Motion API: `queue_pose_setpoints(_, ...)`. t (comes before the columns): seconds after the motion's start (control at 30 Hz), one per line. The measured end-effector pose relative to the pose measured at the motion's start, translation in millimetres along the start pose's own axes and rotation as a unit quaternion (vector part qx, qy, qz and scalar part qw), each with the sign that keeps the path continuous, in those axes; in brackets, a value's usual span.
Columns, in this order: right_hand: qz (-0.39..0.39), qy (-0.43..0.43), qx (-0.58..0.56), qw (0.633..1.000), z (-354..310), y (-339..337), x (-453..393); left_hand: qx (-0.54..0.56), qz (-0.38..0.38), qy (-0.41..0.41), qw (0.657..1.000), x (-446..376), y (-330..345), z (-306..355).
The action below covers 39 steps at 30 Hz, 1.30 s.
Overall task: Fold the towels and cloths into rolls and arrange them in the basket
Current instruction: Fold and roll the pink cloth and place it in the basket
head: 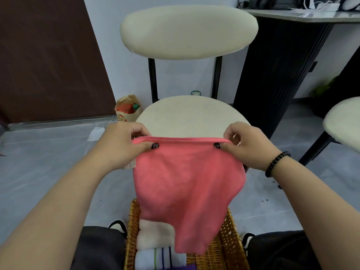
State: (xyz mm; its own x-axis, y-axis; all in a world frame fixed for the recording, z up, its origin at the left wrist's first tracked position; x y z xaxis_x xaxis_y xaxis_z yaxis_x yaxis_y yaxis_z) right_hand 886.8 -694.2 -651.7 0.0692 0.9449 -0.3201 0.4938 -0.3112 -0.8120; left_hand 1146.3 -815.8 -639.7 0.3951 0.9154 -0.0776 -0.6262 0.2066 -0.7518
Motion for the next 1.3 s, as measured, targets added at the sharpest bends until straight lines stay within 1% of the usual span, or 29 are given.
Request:
queue_pose_setpoints(0.07,-0.009,0.046,-0.015,0.999,8,-4,3,0.019,0.017,-0.01,1.0,-3,-1,-4)
queue_pose_setpoints(0.17,0.0,0.076,-0.023,0.997,16,-11,7,0.069,0.046,-0.043,0.996,-5,0,-7)
queue_pose_setpoints(0.23,0.014,0.086,-0.048,0.995,17,-15,9,0.145,0.067,-0.085,0.983,-7,-2,-10)
queue_pose_setpoints(0.3,0.041,0.093,-0.1,0.99,18,-21,12,0.239,0.082,-0.13,0.959,-9,-5,-13)
queue_pose_setpoints(0.37,0.086,0.094,-0.169,0.977,17,-27,16,0.324,0.076,-0.187,0.924,-10,-4,-12)
queue_pose_setpoints(0.47,0.138,0.082,-0.258,0.953,8,-31,19,0.441,0.022,-0.249,0.862,-7,8,-3)
queue_pose_setpoints(0.53,0.145,0.064,-0.288,0.944,-3,-29,20,0.467,-0.019,-0.255,0.846,-4,20,5)
queue_pose_setpoints(0.6,0.123,0.048,-0.309,0.942,-15,-25,21,0.473,-0.06,-0.249,0.843,1,31,13)
queue_pose_setpoints(0.7,0.039,0.041,-0.343,0.938,-28,-14,22,0.49,-0.117,-0.219,0.836,9,45,29)
queue_pose_setpoints(0.73,0.015,0.037,-0.343,0.939,-31,-10,22,0.499,-0.134,-0.207,0.831,11,48,34)
queue_pose_setpoints(0.8,-0.004,0.011,-0.303,0.953,-33,-7,22,0.5,-0.168,-0.187,0.828,13,53,40)
queue_pose_setpoints(0.9,0.003,-0.03,-0.233,0.972,-31,-8,21,0.492,-0.195,-0.165,0.832,14,56,44)
queue_pose_setpoints(0.97,0.016,-0.078,-0.154,0.985,-29,-8,20,0.473,-0.188,-0.152,0.847,15,57,45)
queue_pose_setpoints(1.03,0.043,-0.114,-0.117,0.986,-29,-6,18,0.447,-0.18,-0.147,0.864,16,57,46)
queue_pose_setpoints(1.13,0.066,-0.132,-0.151,0.977,-30,-4,15,0.43,-0.176,-0.134,0.875,18,58,48)
queue_pose_setpoints(1.23,0.047,-0.113,-0.224,0.967,-34,2,14,0.426,-0.181,-0.108,0.88,20,60,51)
queue_pose_setpoints(1.3,0.044,-0.112,-0.245,0.962,-34,7,14,0.427,-0.181,-0.088,0.881,23,61,52)
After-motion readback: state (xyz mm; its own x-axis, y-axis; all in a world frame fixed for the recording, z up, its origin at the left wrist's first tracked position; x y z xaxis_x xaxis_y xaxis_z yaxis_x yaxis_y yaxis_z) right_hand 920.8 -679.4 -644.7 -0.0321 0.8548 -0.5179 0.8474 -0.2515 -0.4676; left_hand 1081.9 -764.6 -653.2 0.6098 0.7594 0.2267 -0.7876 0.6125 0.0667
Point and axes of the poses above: each hand's wrist, its own x-axis away from the middle knuckle, its own y-axis out of the palm, z = x × y, the point moved 2 cm from there along -x, towards the middle knuckle, and after that the axes turned 12 degrees about -y, right-handed, at the moved point
